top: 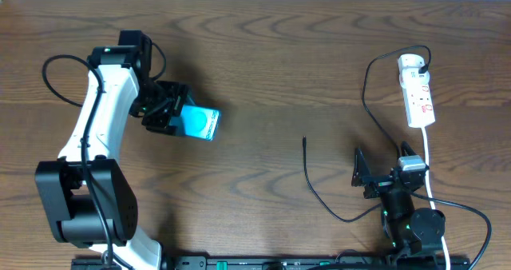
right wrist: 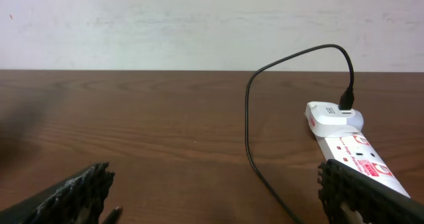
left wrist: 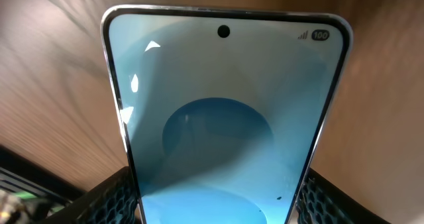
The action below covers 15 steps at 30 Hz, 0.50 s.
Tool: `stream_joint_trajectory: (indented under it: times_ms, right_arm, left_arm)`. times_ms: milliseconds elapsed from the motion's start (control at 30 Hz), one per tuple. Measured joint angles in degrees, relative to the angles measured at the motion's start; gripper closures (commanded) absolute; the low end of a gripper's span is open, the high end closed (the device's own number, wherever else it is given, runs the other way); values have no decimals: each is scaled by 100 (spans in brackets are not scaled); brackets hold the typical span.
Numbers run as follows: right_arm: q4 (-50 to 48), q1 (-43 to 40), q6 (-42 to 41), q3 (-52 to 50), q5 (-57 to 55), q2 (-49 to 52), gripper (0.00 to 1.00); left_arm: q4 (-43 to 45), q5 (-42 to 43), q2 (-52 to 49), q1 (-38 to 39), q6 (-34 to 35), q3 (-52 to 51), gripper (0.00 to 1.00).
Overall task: Plug charger to phone and switch on socket
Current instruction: 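Lift the phone with the left gripper and tilt it upright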
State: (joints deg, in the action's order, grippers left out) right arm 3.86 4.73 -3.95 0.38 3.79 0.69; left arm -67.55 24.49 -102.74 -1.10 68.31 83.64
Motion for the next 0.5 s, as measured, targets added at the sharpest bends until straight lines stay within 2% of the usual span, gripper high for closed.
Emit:
stream_joint_trajectory:
  times_ms: [200,500]
  right_arm:
    - [0,0,0,0,0,0,1]
    - [-24,0,33,0,-219,0,1]
  left_arm:
    - [-197,-841,0,92,-85,0,93]
    - [-197,-1115,0,96,-118,0,92]
